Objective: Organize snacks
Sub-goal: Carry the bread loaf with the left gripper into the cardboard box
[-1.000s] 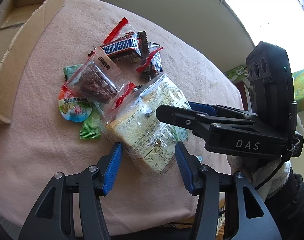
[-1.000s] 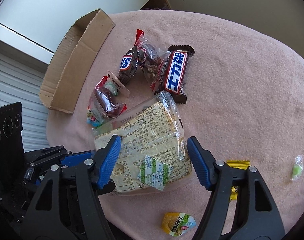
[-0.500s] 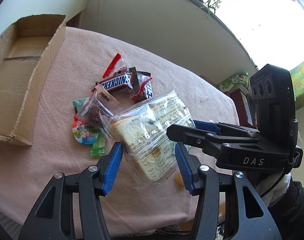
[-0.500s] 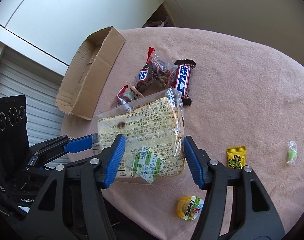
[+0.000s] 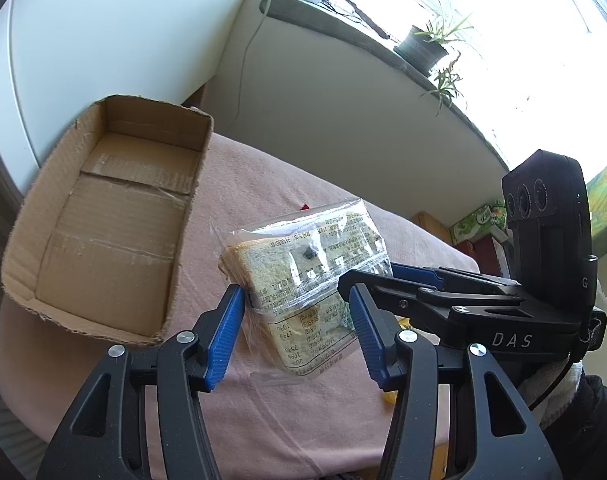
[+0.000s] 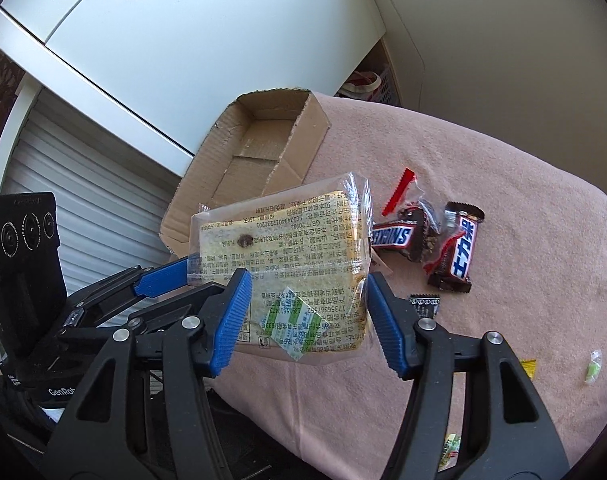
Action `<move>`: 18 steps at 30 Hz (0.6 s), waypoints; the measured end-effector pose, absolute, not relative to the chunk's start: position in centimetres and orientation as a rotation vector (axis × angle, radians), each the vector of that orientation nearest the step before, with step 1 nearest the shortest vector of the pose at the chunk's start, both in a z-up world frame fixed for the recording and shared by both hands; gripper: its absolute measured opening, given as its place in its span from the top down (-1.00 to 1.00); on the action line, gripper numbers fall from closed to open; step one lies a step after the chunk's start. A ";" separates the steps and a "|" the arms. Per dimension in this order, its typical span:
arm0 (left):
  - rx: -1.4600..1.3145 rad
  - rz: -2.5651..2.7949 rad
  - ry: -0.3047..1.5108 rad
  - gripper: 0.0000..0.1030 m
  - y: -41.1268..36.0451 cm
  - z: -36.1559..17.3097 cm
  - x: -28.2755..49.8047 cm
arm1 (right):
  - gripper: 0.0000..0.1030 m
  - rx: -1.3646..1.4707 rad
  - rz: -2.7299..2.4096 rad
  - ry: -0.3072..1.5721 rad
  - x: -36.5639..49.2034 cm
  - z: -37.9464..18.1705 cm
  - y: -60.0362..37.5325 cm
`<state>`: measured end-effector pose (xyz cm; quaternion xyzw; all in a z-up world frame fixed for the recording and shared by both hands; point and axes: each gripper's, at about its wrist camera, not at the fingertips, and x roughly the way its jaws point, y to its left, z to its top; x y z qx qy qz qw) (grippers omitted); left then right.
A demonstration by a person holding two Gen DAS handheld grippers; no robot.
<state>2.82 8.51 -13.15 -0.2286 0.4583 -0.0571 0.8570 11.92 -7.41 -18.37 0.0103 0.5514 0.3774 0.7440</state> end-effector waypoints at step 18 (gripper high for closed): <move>-0.588 0.075 0.922 -0.02 18.4 -14.4 0.5 | -0.19 -0.072 0.977 1.256 12.3 -20.2 5.5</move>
